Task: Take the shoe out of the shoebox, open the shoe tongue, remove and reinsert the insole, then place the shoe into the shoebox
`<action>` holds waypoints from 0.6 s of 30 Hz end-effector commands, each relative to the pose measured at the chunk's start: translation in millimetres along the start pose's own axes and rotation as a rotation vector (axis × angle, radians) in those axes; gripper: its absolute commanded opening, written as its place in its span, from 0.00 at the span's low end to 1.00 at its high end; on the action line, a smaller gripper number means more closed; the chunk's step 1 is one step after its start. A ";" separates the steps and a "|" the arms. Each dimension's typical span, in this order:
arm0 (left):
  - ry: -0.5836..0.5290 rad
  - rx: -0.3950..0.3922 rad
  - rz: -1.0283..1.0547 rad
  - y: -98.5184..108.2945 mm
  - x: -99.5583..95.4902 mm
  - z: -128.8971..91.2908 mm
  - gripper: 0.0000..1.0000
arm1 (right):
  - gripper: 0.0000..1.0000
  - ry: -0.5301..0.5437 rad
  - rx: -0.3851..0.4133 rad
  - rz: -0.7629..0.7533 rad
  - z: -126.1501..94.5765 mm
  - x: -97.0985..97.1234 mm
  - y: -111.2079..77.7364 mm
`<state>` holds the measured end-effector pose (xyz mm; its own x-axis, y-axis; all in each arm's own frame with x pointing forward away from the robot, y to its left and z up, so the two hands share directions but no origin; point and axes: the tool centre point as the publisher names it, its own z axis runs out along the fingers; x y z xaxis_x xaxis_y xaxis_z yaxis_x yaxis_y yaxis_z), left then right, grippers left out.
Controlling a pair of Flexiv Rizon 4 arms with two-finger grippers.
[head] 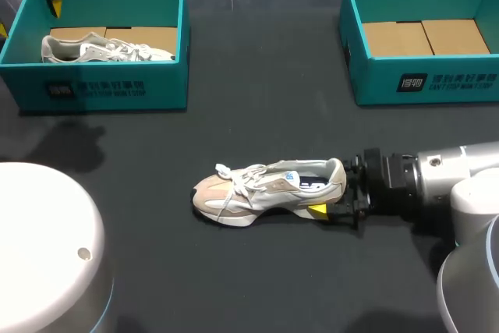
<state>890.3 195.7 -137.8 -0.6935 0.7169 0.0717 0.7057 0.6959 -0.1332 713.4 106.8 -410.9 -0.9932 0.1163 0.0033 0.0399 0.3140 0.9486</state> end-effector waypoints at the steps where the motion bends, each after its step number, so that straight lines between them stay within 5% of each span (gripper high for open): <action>1: 0.014 -0.040 -0.315 -29.2 -10.5 9.7 1.00 | 0.00 -0.002 0.004 -0.001 -0.1 1.5 1.1; 8: 0.008 -0.170 -0.744 -95.2 -24.2 24.4 1.00 | 0.00 -0.002 0.004 -0.001 -0.1 1.5 1.1; 15: -0.019 -0.144 -1.119 -147.8 -28.6 30.3 1.00 | 0.00 -0.002 0.004 -0.001 -0.1 1.5 1.1; 18: -0.019 -0.144 -1.119 -147.8 -28.6 30.3 1.00 | 0.00 -0.002 0.004 -0.001 -0.1 1.5 1.1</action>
<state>809.3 76.4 -150.0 -0.9751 0.1759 0.1353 0.1769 0.9842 -0.0047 713.4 106.9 -410.9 -0.9932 0.1161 0.0033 0.0398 0.3139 0.9486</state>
